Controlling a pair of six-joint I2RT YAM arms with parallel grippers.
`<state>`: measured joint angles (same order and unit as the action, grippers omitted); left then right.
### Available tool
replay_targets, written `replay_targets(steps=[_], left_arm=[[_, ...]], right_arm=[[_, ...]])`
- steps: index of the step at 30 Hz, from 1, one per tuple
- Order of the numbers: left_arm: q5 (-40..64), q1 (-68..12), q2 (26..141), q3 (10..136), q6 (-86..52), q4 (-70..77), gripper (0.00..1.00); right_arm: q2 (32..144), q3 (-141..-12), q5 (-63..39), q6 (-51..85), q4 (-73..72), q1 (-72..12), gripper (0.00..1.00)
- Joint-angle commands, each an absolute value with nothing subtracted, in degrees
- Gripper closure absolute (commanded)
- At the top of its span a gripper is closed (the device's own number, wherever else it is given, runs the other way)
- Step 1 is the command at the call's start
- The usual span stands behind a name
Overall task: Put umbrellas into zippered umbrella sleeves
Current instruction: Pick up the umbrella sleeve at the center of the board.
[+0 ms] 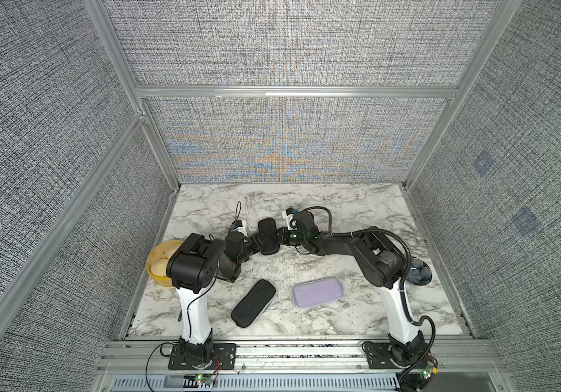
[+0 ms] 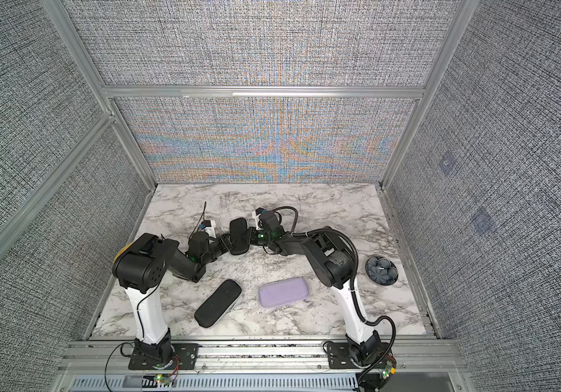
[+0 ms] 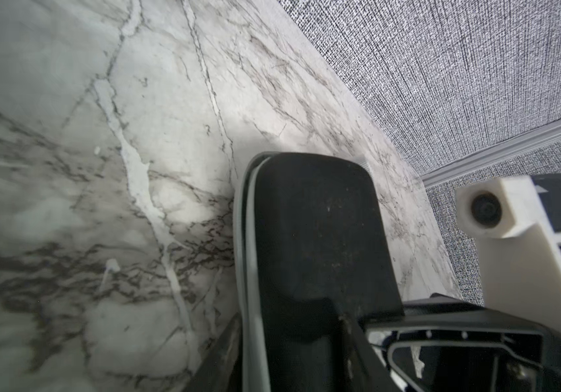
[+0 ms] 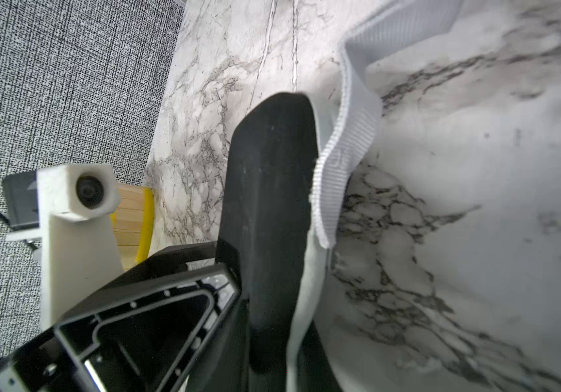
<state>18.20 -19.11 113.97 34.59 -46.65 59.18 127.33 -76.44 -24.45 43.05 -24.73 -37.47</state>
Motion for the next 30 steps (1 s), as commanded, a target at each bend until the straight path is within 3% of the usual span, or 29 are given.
replay_targets(steps=[1,2,3,9,13,18,22,25,29,30], left_arm=[[24.1,-19.4,114.3,33.8,-45.8,49.2,0.37],[24.5,-19.3,112.7,33.4,-46.0,50.0,0.24],[24.7,-19.2,112.8,32.9,-46.0,51.0,0.16],[27.2,-18.7,117.9,32.9,-48.6,58.2,0.14],[27.4,-18.7,118.5,32.2,-49.0,61.4,0.17],[24.4,-18.7,114.3,30.9,-46.1,55.3,0.11],[26.5,-18.7,116.7,30.2,-48.9,63.0,0.08],[29.4,-18.7,119.9,30.7,-51.7,70.1,0.14],[30.2,-18.8,121.2,30.4,-52.9,74.4,0.39],[30.2,-18.8,121.0,30.4,-52.6,74.0,0.42]], right_arm=[[127.7,-76.2,-33.6,40.4,-28.5,-38.4,0.87],[127.9,-76.0,-34.6,40.7,-29.9,-38.3,0.87],[128.0,-75.9,-35.5,40.8,-30.7,-38.1,0.87],[127.4,-74.4,-38.3,41.0,-34.3,-37.9,0.87],[128.6,-71.9,-42.6,46.9,-46.0,-36.7,0.87],[126.6,-71.1,-42.1,43.7,-43.0,-36.5,0.87],[124.8,-69.4,-42.6,43.7,-45.1,-36.9,0.87],[125.7,-70.5,-43.0,43.2,-43.5,-37.3,0.87],[126.1,-70.8,-42.3,42.6,-41.8,-37.6,0.86],[126.0,-71.3,-41.8,41.5,-39.4,-37.5,0.85]])
